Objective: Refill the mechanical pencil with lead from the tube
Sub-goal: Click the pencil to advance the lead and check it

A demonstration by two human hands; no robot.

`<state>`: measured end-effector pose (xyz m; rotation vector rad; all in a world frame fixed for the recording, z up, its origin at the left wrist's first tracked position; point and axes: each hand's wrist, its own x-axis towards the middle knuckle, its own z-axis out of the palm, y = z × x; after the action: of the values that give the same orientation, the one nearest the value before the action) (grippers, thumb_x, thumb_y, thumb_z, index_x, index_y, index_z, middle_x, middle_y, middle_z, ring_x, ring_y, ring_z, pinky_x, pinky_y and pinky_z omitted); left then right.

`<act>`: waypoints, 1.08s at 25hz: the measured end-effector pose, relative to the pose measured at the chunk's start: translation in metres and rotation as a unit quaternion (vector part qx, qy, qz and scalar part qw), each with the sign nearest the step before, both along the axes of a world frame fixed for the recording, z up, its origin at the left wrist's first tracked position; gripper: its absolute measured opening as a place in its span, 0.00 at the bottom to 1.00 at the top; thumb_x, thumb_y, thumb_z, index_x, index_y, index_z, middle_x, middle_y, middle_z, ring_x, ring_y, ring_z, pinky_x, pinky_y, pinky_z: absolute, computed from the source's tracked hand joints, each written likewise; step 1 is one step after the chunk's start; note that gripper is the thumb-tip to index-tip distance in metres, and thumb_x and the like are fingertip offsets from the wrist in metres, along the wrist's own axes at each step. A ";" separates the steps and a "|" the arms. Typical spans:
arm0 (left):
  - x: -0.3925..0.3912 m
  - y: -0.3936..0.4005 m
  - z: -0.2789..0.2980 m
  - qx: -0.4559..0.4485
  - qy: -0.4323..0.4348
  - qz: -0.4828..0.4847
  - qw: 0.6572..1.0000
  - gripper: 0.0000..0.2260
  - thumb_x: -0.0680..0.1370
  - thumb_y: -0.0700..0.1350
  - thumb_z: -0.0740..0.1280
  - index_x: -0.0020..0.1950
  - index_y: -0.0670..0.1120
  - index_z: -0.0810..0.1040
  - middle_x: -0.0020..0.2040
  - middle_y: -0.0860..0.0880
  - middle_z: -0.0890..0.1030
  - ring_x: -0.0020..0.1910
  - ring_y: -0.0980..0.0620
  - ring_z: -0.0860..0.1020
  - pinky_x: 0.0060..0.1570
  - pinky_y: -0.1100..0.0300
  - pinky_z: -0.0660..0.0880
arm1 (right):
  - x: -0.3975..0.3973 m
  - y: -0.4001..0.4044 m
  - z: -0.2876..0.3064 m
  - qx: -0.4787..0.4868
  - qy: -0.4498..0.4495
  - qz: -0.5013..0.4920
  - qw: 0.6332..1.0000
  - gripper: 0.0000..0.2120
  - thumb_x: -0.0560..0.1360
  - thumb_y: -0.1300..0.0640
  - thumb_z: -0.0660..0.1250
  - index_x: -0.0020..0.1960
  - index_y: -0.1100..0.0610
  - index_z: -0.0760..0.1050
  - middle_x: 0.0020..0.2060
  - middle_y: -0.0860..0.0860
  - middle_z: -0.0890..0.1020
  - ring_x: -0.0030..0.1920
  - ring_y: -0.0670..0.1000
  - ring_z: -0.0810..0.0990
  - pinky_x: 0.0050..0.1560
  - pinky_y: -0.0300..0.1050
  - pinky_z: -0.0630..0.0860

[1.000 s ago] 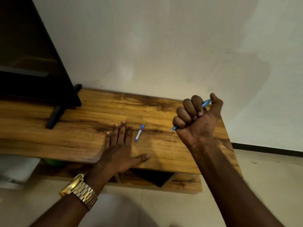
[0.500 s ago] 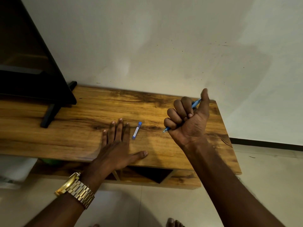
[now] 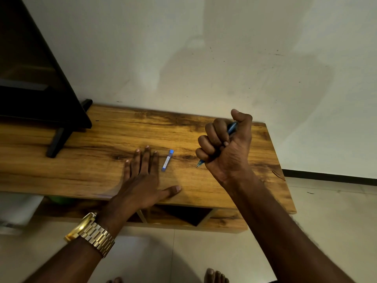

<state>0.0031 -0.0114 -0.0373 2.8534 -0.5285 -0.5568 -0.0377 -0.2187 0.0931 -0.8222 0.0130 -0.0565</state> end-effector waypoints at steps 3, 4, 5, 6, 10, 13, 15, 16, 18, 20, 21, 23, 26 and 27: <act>0.000 -0.002 0.000 0.002 0.002 -0.005 1.000 0.63 0.67 0.86 0.52 0.85 0.50 0.27 0.83 0.46 0.21 0.83 0.42 0.24 0.84 0.37 0.34 | -0.002 -0.002 0.001 0.001 0.000 0.001 1.000 0.31 0.85 0.37 0.52 0.29 0.52 0.54 0.24 0.48 0.56 0.23 0.47 0.52 0.28 0.37 0.54; 0.000 -0.003 0.000 0.002 0.004 -0.006 1.000 0.63 0.66 0.86 0.51 0.85 0.50 0.27 0.83 0.46 0.21 0.83 0.42 0.24 0.84 0.37 0.34 | -0.002 -0.002 0.002 0.007 0.003 0.003 1.000 0.33 0.84 0.33 0.53 0.28 0.51 0.55 0.24 0.47 0.56 0.23 0.47 0.53 0.27 0.37 0.54; 0.000 -0.003 -0.001 0.002 0.005 -0.006 1.000 0.63 0.66 0.86 0.50 0.85 0.50 0.27 0.83 0.46 0.21 0.83 0.42 0.24 0.84 0.37 0.34 | -0.003 -0.003 0.002 0.011 0.006 0.003 1.000 0.33 0.84 0.32 0.54 0.28 0.51 0.55 0.24 0.47 0.56 0.23 0.46 0.53 0.27 0.37 0.54; 0.000 -0.003 -0.001 0.001 0.005 -0.005 1.000 0.64 0.64 0.87 0.49 0.85 0.50 0.27 0.83 0.46 0.22 0.83 0.42 0.24 0.84 0.37 0.34 | -0.003 -0.004 0.001 0.011 0.009 0.000 1.000 0.33 0.84 0.33 0.55 0.27 0.51 0.57 0.24 0.47 0.56 0.23 0.46 0.53 0.26 0.36 0.55; 0.002 -0.004 -0.004 0.000 0.006 -0.011 1.000 0.65 0.61 0.88 0.45 0.85 0.50 0.27 0.83 0.47 0.21 0.83 0.42 0.25 0.83 0.37 0.35 | -0.005 -0.006 -0.002 0.014 0.012 -0.002 1.000 0.32 0.86 0.37 0.53 0.28 0.51 0.55 0.24 0.48 0.55 0.23 0.47 0.52 0.27 0.37 0.54; 0.003 -0.004 -0.007 0.000 0.001 -0.012 1.000 0.65 0.62 0.88 0.46 0.85 0.50 0.27 0.83 0.47 0.22 0.83 0.42 0.25 0.83 0.37 0.34 | -0.005 -0.007 -0.002 0.023 0.015 0.001 1.000 0.35 0.84 0.30 0.51 0.28 0.52 0.54 0.23 0.48 0.56 0.23 0.47 0.52 0.27 0.38 0.51; 0.003 -0.004 -0.008 -0.002 0.000 -0.013 1.000 0.65 0.62 0.88 0.46 0.85 0.50 0.27 0.83 0.47 0.22 0.83 0.42 0.25 0.83 0.37 0.35 | -0.005 -0.007 -0.003 0.013 0.021 -0.011 1.000 0.32 0.86 0.36 0.52 0.28 0.52 0.54 0.24 0.48 0.55 0.23 0.47 0.52 0.28 0.38 0.52; 0.003 -0.003 -0.008 -0.002 -0.001 -0.013 1.000 0.65 0.61 0.88 0.45 0.85 0.50 0.27 0.83 0.47 0.22 0.83 0.42 0.25 0.83 0.37 0.35 | -0.005 -0.007 -0.004 0.008 0.022 -0.014 1.000 0.31 0.86 0.39 0.53 0.28 0.51 0.55 0.24 0.48 0.55 0.24 0.47 0.51 0.28 0.38 0.52; 0.003 -0.004 -0.009 -0.002 -0.002 -0.012 1.000 0.66 0.60 0.89 0.43 0.85 0.50 0.27 0.84 0.47 0.22 0.83 0.42 0.25 0.83 0.37 0.35 | -0.005 -0.007 -0.006 0.006 0.022 -0.017 1.000 0.31 0.85 0.39 0.54 0.27 0.51 0.56 0.24 0.47 0.55 0.24 0.47 0.52 0.28 0.38 0.51; 0.003 -0.004 -0.009 -0.002 -0.001 -0.010 1.000 0.67 0.59 0.89 0.42 0.85 0.50 0.27 0.84 0.47 0.23 0.83 0.42 0.25 0.83 0.37 0.35 | -0.006 -0.006 -0.005 0.009 0.025 -0.020 0.999 0.34 0.85 0.32 0.53 0.28 0.51 0.55 0.23 0.47 0.56 0.23 0.46 0.52 0.28 0.39 0.50; 0.003 -0.004 -0.010 -0.003 0.000 -0.010 1.000 0.67 0.58 0.89 0.41 0.85 0.50 0.27 0.84 0.47 0.22 0.83 0.42 0.25 0.83 0.37 0.35 | -0.006 -0.006 -0.005 0.011 0.025 -0.021 0.999 0.35 0.83 0.29 0.52 0.28 0.51 0.54 0.23 0.47 0.57 0.23 0.46 0.52 0.28 0.40 0.50; 0.003 -0.003 -0.010 -0.004 0.001 -0.010 1.000 0.67 0.58 0.89 0.42 0.85 0.51 0.27 0.83 0.47 0.22 0.83 0.42 0.24 0.83 0.37 0.34 | -0.005 -0.006 -0.005 0.010 0.027 -0.026 0.999 0.35 0.84 0.30 0.53 0.27 0.51 0.56 0.23 0.47 0.56 0.23 0.46 0.52 0.28 0.39 0.50; 0.003 -0.003 -0.011 -0.001 -0.003 -0.010 1.000 0.66 0.59 0.89 0.42 0.85 0.51 0.27 0.83 0.47 0.22 0.83 0.42 0.24 0.82 0.38 0.34 | -0.005 -0.006 -0.007 0.002 0.030 -0.035 0.999 0.32 0.86 0.38 0.55 0.27 0.51 0.57 0.24 0.47 0.55 0.24 0.47 0.51 0.28 0.39 0.51; 0.003 -0.003 -0.011 -0.001 -0.004 -0.010 1.000 0.66 0.59 0.89 0.43 0.85 0.51 0.27 0.83 0.47 0.22 0.83 0.42 0.24 0.82 0.38 0.33 | -0.005 -0.006 -0.006 0.003 0.031 -0.036 0.999 0.33 0.85 0.36 0.55 0.27 0.51 0.56 0.23 0.47 0.56 0.23 0.46 0.52 0.28 0.39 0.51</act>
<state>0.0066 -0.0145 -0.0483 2.8523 -0.5588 -0.5481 -0.0427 -0.2248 0.0867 -0.8179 0.1017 -0.0995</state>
